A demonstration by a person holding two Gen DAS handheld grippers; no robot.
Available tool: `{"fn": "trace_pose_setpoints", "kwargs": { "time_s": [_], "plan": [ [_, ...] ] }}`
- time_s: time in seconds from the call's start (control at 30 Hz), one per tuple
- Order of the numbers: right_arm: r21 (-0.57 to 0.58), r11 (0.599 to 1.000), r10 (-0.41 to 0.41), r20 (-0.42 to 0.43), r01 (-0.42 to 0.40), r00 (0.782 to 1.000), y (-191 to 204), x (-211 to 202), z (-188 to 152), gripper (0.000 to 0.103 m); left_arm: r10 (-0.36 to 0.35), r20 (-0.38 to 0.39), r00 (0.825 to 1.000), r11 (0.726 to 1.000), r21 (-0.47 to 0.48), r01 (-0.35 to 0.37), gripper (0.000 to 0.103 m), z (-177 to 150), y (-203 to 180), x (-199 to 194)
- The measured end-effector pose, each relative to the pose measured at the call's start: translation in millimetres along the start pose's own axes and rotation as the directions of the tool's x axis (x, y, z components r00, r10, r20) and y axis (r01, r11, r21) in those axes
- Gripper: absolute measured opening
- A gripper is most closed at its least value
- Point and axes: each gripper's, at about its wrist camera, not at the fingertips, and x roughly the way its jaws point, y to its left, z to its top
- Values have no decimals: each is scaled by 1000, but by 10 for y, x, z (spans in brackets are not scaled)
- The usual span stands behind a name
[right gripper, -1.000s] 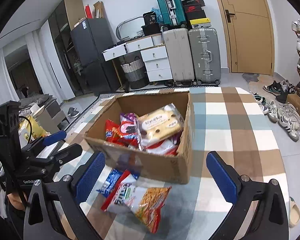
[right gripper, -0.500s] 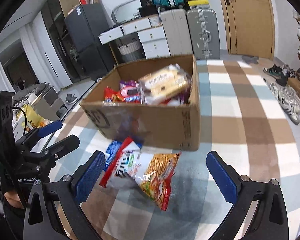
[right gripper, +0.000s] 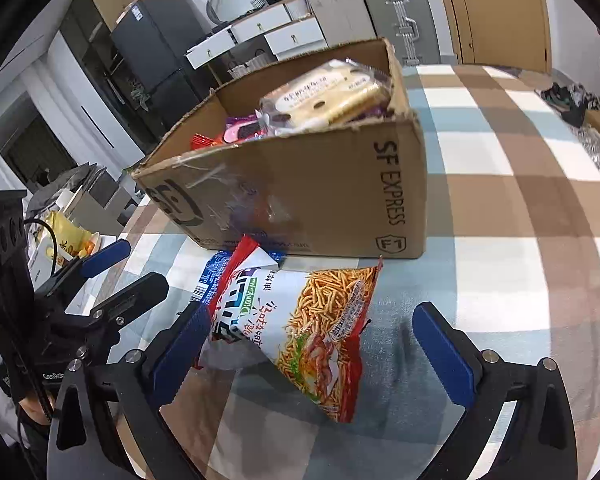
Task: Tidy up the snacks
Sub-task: 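Grasp the blue Oreo pack with left tool while right tool grasps noodle snack bag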
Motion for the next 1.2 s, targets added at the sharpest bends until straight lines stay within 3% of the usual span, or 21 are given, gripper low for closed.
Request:
{"fn": "trace_pose_setpoints", "kwargs": {
  "time_s": [0.37, 0.5, 0.6, 0.87, 1.2],
  "plan": [
    [-17, 1000, 10, -27, -10, 1000, 32, 154, -4, 100, -8, -26, 1000, 1000, 0, 8, 102, -38, 38, 134],
    [-28, 999, 34, -19, -34, 999, 13, 124, -26, 76, -13, -39, 999, 1000, -4, 13, 102, -57, 25, 178],
    [-38, 999, 37, -6, -38, 999, -40, 94, -54, 71, -23, -46, 999, 1000, 1, 24, 102, -71, 1, 214],
    [-13, 998, 62, 28, -62, 998, -181, 9, -105, 65, -34, -59, 998, 999, 9, 35, 102, -90, -58, 291],
    [12, 997, 75, 56, -76, 996, -297, -175, -308, 63, -62, -75, 995, 997, -58, 58, 102, -101, -105, 423]
  ]
}}
